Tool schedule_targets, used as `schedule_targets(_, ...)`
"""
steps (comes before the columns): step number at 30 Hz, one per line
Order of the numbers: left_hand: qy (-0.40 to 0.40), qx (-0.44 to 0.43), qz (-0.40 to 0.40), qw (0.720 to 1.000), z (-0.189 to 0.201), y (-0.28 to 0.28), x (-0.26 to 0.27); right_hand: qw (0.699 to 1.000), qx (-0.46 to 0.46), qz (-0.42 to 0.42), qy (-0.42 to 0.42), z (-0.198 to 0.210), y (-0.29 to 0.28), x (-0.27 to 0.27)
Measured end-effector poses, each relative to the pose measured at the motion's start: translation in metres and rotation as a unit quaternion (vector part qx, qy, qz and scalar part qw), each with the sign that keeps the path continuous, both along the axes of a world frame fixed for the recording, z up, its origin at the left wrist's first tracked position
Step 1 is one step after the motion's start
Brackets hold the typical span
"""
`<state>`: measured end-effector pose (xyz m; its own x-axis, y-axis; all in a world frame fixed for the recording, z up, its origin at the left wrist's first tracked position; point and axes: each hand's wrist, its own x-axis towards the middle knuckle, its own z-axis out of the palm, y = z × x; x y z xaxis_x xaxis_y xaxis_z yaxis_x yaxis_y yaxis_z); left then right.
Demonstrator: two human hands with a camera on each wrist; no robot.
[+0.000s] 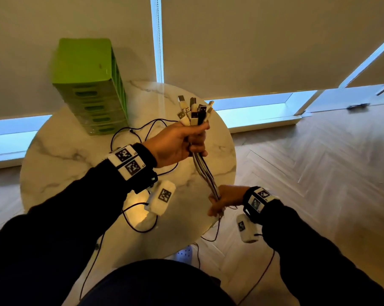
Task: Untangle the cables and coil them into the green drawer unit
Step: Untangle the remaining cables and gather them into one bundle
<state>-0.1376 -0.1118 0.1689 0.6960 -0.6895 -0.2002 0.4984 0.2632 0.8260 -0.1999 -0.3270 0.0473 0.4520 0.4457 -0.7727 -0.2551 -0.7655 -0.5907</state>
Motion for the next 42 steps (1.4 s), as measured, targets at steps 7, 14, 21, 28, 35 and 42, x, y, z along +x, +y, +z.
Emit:
schedule_targets(7, -0.075, 0.039, 0.082, 0.993, -0.004, -0.028, -0.006, 0.813, -0.385, -0.063, -0.432, -0.023, -0.059, -0.01)
schedule_targets(14, -0.24, 0.208, -0.031, 0.948, -0.017, -0.067, -0.014, 0.933, -0.125, -0.163, -0.295, 0.008, -0.046, -0.018)
schedule_targets(21, -0.338, 0.282, -0.088, 0.894, 0.001, -0.107, -0.022, 0.858, 0.142, -0.407, -0.281, 0.061, -0.008, -0.027)
schedule_targets(28, -0.235, 0.142, -0.162, 0.948, -0.037, -0.113, -0.021, 0.789, 0.218, -0.518, -0.249, 0.107, -0.043, -0.041)
schedule_targets(35, -0.323, 0.319, -0.308, 0.836, -0.107, -0.153, -0.029, 0.796, 0.277, -0.496, -0.209, 0.143, -0.052, -0.054)
schedule_targets(42, -0.326, 0.326, -0.186, 0.868, -0.125, -0.19, -0.049, 0.769, 0.108, -0.522, -0.354, 0.141, -0.073, -0.025)
